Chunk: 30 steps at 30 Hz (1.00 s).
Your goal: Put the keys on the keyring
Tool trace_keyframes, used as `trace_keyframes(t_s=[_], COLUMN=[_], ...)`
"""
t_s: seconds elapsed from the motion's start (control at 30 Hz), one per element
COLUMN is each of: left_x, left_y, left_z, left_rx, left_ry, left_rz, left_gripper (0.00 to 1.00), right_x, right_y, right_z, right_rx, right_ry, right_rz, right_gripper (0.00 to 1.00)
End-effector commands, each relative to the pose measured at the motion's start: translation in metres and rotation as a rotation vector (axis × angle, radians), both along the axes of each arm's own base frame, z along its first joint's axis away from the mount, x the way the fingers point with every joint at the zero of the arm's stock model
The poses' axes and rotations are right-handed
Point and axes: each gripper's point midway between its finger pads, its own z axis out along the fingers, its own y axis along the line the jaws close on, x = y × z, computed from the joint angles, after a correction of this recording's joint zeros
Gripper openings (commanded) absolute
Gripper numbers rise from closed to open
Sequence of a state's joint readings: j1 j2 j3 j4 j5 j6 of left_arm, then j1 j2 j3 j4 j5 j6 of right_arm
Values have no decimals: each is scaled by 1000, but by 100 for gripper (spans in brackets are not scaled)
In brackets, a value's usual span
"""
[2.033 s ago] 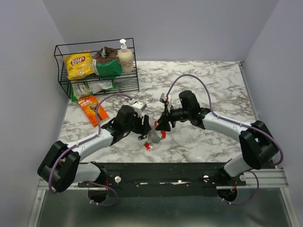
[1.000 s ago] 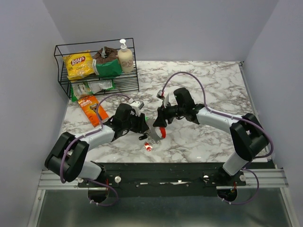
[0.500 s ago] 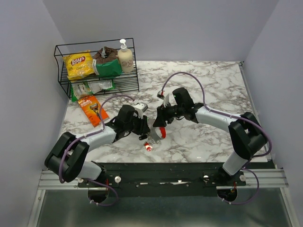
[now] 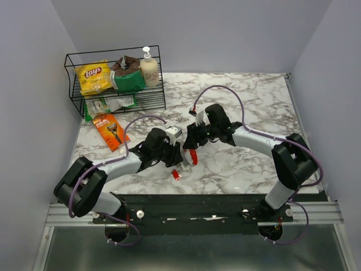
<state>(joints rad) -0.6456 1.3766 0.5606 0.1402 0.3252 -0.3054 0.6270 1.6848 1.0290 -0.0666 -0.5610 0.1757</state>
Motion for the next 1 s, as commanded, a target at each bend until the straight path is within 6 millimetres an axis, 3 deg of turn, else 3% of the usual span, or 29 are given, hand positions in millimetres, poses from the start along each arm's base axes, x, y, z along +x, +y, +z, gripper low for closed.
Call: trace_keyframes(t_s=[0.0, 0.4, 0.77, 0.97], left_x=[8, 14, 19, 24], left_y=[-2, 1, 0, 4], left_z=[-4, -15, -17, -9], left_rx=[29, 87, 98, 103], left_ry=[-13, -22, -27, -60], left_rz=[15, 29, 32, 57], left_gripper=[47, 43, 9, 2], right_x=[8, 9, 8, 8], right_y=[-3, -5, -5, -4], right_z=[0, 1, 1, 2], right_rx=[-24, -28, -27, -22], right_ry=[1, -3, -5, -7], right_rz=[-40, -42, -29, -24], right_gripper=[63, 63, 63, 63])
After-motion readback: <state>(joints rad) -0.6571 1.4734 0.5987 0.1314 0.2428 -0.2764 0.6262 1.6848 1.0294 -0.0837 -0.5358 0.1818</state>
